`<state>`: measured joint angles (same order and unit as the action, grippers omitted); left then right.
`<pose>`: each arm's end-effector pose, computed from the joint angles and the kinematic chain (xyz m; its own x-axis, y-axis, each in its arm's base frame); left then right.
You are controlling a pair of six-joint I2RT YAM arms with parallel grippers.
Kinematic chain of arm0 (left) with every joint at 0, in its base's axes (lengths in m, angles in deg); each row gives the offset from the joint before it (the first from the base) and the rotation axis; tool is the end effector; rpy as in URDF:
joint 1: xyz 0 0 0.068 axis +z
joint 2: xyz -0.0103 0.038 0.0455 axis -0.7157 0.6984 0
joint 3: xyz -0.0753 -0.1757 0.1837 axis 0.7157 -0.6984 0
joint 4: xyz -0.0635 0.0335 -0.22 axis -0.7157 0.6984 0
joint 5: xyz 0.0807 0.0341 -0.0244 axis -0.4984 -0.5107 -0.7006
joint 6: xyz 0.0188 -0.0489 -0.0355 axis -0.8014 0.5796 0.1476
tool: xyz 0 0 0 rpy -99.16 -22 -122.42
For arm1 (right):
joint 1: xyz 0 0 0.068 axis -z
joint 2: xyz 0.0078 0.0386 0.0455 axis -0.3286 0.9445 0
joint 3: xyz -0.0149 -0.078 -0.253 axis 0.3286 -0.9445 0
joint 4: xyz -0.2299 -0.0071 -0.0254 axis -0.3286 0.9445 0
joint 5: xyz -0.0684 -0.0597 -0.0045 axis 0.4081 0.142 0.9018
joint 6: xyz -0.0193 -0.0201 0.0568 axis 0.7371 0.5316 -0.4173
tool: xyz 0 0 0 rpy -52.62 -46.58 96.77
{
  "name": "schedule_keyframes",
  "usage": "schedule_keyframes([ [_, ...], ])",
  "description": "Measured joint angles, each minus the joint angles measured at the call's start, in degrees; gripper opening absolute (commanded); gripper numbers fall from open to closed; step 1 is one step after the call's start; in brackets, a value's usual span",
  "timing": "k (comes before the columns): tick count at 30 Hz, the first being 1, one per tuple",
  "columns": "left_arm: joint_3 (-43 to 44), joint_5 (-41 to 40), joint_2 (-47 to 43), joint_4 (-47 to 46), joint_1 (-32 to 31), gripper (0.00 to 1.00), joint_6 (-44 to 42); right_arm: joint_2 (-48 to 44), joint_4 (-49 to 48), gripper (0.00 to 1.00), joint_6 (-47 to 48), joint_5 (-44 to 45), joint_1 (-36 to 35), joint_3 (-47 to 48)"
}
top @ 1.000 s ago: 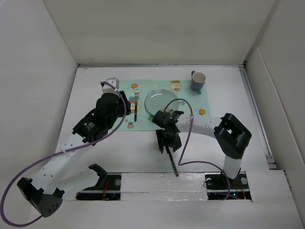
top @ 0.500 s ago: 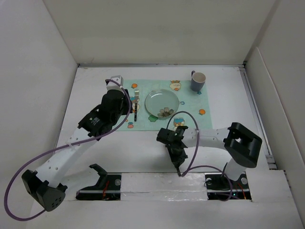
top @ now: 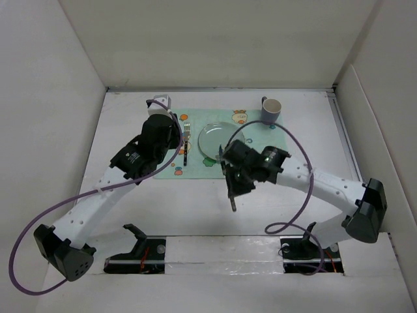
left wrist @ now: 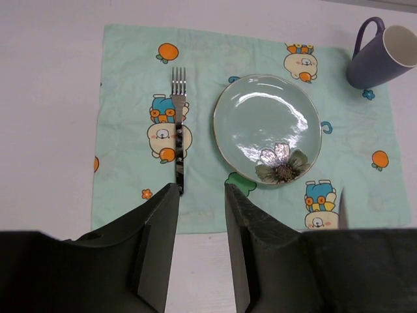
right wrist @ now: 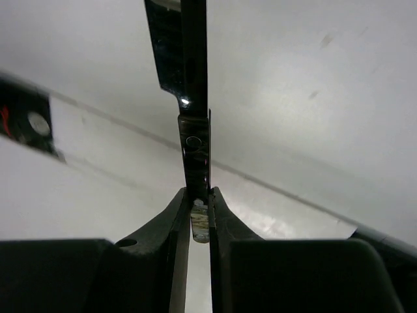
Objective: Set the dinner table for one person
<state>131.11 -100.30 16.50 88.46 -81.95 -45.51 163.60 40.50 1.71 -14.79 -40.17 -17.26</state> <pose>0.1899 -0.1165 0.3739 -0.3449 -0.1742 -0.9223 0.1412 0.9618 -0.2345 0.1299 0.2188 0.2767 -0.9255 -0.2410 -0.2922 -0.3195 0.9111 0.2603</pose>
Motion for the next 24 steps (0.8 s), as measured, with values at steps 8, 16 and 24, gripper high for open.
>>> schedule_keyframes([
  [8, 2.2, 1.1, 1.6, 0.0, 0.0, 0.31, -0.2, 14.9, -4.6, 0.00, 14.4, 2.2, 25.0, 12.1],
  [16, 2.6, 1.9, 0.4, 0.8, 0.4, 0.31, 0.3, 31.3, -6.6, 0.00, 23.3, 1.3, 35.3, 22.0],
  [24, 2.6, 2.0, -1.1, 1.1, 0.4, 0.32, 1.4, 38.3, -6.9, 0.00, 25.9, 0.9, 39.1, 25.1],
])
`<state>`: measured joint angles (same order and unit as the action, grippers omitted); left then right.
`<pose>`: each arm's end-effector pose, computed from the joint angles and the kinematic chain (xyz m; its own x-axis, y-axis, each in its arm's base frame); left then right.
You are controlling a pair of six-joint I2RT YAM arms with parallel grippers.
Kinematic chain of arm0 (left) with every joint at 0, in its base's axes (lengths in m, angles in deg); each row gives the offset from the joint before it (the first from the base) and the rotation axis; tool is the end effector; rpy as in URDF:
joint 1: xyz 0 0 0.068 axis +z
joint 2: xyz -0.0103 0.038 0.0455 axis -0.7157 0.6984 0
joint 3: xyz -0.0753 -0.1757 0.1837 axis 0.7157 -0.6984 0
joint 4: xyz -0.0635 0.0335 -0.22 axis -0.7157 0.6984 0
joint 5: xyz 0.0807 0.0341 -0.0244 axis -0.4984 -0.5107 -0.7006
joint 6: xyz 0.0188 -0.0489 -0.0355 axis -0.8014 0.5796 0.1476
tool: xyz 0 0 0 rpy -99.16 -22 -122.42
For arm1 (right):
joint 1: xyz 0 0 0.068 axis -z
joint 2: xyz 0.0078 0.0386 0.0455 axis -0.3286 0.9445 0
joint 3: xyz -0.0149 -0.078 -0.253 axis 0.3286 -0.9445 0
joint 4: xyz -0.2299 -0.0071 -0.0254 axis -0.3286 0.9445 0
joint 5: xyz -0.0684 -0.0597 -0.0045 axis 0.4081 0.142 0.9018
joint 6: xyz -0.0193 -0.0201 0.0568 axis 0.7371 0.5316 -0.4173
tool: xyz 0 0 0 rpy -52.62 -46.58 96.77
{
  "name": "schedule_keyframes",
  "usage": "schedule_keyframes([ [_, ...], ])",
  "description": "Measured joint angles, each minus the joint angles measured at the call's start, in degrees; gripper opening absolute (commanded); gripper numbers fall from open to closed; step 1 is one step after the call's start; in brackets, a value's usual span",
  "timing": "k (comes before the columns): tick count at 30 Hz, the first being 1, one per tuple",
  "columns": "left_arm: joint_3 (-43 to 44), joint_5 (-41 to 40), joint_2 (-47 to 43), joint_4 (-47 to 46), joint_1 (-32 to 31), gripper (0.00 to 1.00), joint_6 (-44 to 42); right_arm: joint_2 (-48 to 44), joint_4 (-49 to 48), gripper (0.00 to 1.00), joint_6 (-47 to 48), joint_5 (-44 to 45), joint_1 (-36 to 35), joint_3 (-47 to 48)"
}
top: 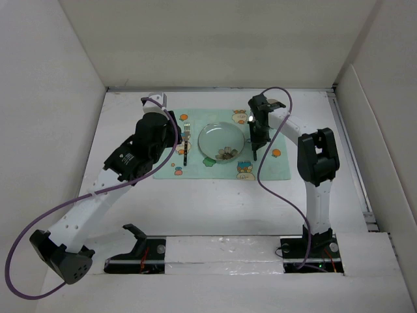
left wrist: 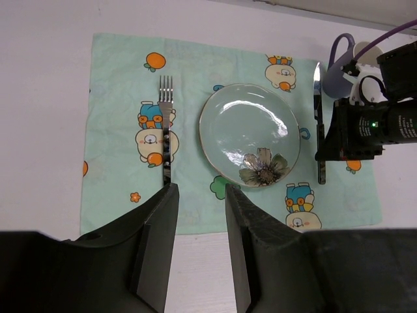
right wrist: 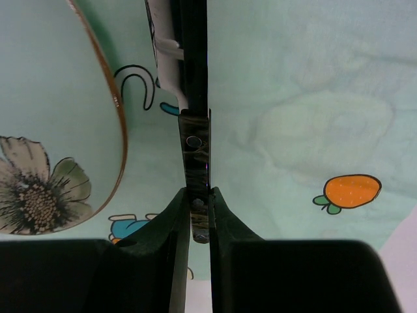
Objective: Set the dinner table for one person
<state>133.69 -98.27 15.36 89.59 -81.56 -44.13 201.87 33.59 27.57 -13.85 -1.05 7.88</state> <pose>0.1837 -0.1121 0.3898 -0.3262 -0.2208 -0.9191 0.1666 0.9437 -0.2859 0.3810 0.1394 0.1877 -0.9577 -0.0509 -0.2832 -0.0715 0.9955 0.0626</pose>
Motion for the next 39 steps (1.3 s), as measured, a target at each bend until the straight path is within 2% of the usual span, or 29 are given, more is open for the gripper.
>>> schedule_keyframes([
  [12, -0.3, 0.0, 0.0, 0.2, 0.0, 0.32, 0.7, 1.6, 0.0, 0.01, -1.1, -0.3, 0.4, -0.1],
  [18, -0.3, 0.1, 0.7, 0.1, 0.0, 0.32, 1.0, 1.6, 0.0, 0.13, -1.8, -0.3, 0.7, -2.0],
  [22, -0.3, 0.3, 1.7, 0.1, 0.0, 0.32, 1.1, 1.5, 0.0, 0.14, -2.2, -0.3, 0.8, -2.6],
  [25, -0.3, 0.5, 2.1, 0.1, 0.0, 0.32, 1.3, 1.5, 0.0, 0.24, -2.5, -0.2, 0.8, -2.6],
  [26, -0.3, 0.6, 2.1, 0.1, 0.0, 0.32, 1.3, 1.5, 0.0, 0.32, -2.7, -0.2, 0.8, -2.7],
  [30, -0.3, 0.7, 2.1, 0.1, 0.0, 0.33, 1.6, 0.1, -0.9, 0.56, -3.0, -0.1, 0.8, -4.0],
  [31, -0.3, 0.7, 2.1, 0.1, 0.0, 0.34, 1.7, -0.7, -0.9, 0.56, -3.0, -0.1, 0.7, -4.5],
  [32, -0.3, 0.7, 2.1, 0.1, 0.0, 0.35, 1.8, -1.9, -0.9, 0.62, -2.9, -0.1, 0.7, -5.2],
  [34, -0.3, 0.7, 2.1, 0.2, 0.0, 0.38, 1.9, -4.9, -0.8, 0.66, -3.0, -0.2, 0.5, -6.3],
  [39, 0.0, 1.1, 2.6, -0.1, 0.0, 0.54, 1.7, -15.8, -0.5, 0.69, -2.8, -0.3, -0.5, -7.1],
])
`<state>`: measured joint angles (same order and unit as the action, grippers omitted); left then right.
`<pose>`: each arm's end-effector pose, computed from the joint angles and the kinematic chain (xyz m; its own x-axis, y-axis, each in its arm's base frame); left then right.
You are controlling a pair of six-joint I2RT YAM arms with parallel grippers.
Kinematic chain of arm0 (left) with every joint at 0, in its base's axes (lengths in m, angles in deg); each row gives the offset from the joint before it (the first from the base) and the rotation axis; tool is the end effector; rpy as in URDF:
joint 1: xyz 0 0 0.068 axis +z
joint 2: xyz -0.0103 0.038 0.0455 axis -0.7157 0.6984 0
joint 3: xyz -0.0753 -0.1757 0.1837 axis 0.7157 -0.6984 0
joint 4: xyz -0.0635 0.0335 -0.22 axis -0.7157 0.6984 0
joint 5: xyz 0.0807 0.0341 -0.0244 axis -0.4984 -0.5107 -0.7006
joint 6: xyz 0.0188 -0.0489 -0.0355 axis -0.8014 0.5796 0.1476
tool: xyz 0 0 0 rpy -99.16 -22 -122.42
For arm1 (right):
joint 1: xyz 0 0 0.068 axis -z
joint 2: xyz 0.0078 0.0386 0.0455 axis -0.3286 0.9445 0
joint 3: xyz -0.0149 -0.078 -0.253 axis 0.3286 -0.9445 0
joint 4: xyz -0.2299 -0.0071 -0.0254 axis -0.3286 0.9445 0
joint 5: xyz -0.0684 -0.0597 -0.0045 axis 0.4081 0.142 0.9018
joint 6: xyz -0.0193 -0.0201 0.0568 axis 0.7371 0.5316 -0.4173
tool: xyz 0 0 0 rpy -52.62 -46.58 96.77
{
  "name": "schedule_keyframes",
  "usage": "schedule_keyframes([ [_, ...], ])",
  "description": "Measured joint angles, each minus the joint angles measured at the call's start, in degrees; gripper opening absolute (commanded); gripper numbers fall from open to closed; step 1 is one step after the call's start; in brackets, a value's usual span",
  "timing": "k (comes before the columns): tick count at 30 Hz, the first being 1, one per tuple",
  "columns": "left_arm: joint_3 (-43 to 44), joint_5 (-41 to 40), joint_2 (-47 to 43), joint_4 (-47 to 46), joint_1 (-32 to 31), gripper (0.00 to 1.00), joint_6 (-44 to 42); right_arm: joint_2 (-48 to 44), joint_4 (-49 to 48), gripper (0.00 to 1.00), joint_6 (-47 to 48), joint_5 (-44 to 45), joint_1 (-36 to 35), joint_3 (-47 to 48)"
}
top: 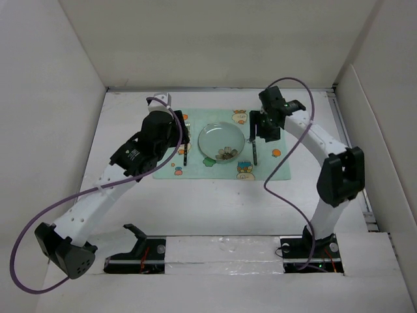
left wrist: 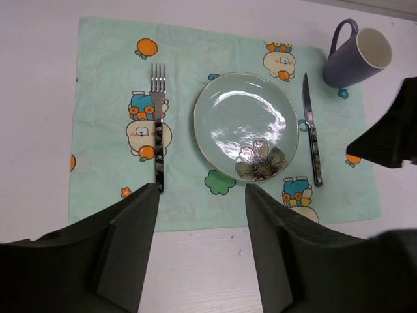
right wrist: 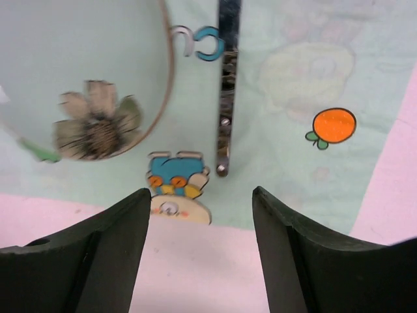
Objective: Set the dinner table for one person
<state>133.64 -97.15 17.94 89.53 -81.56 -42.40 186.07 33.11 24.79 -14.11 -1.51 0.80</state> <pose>0.1934 -0.1203 0.3805 -0.3716 -0.2234 -0.9011 0.1619 0.9402 -0.2998 0.3379 0.1268 0.2558 -0.9079 0.0094 -0.4190 -0.0500 0.9902 0.1305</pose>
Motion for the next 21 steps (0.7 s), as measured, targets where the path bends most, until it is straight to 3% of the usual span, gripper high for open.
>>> schedule_keyframes([
  [7, 6.2, 1.2, 2.0, 0.0, 0.0, 0.61, -1.2, -23.9, -5.2, 0.71, -2.4, 2.8, -1.4, -4.3],
  [9, 10.2, 0.5, 2.2, 0.2, 0.0, 0.62, -1.7, -33.7, -12.1, 0.84, -3.8, 6.6, -1.4, -7.0],
  [10, 12.7, 0.0, 2.1, 0.0, 0.0, 0.63, -2.0, -39.2, -12.2, 0.84, -3.8, 6.7, -1.4, -8.1],
  [14, 18.6, -6.0, -0.1, -1.1, 0.1, 0.71, -2.6, -55.7, -21.3, 0.99, -6.5, 13.9, 1.3, -12.0],
  [17, 18.0, -11.2, -5.5, -2.6, 0.4, 0.75, -3.7, -62.0, -24.6, 1.00, -7.7, 18.9, 4.9, -12.8],
  [21, 14.1, -16.3, -12.9, -4.7, 0.7, 0.78, -4.4, -61.9, -25.1, 1.00, -8.9, 21.8, 5.7, -14.6],
])
